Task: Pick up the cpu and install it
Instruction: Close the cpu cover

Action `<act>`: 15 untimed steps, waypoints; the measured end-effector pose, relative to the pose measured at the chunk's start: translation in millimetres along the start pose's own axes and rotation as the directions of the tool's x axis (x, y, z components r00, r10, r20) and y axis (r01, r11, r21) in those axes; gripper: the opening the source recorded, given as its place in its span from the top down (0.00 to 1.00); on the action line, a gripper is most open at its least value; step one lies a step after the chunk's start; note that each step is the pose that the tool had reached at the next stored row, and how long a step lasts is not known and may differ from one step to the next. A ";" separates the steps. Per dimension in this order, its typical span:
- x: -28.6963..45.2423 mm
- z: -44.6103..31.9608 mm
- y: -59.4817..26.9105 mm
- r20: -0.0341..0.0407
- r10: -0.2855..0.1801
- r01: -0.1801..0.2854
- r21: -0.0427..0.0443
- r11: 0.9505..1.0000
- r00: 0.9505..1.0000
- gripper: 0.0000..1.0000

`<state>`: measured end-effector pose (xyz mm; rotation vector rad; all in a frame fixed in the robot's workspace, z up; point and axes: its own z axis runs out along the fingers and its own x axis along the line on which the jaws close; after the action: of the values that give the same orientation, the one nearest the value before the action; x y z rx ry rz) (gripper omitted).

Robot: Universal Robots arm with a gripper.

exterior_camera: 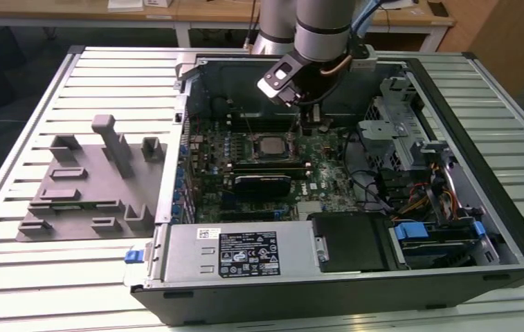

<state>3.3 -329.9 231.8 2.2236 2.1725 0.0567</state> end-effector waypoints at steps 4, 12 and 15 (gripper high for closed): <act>0.2 0.1 -6.9 0.000 0.000 0.000 0.000 1.000 1.000 0.89; 0.3 0.5 -15.2 0.000 0.000 0.000 0.000 1.000 1.000 0.89; 0.3 0.5 -15.2 0.000 0.000 0.000 0.000 1.000 1.000 0.89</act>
<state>-11.8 -329.3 230.5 2.2236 2.1725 0.0567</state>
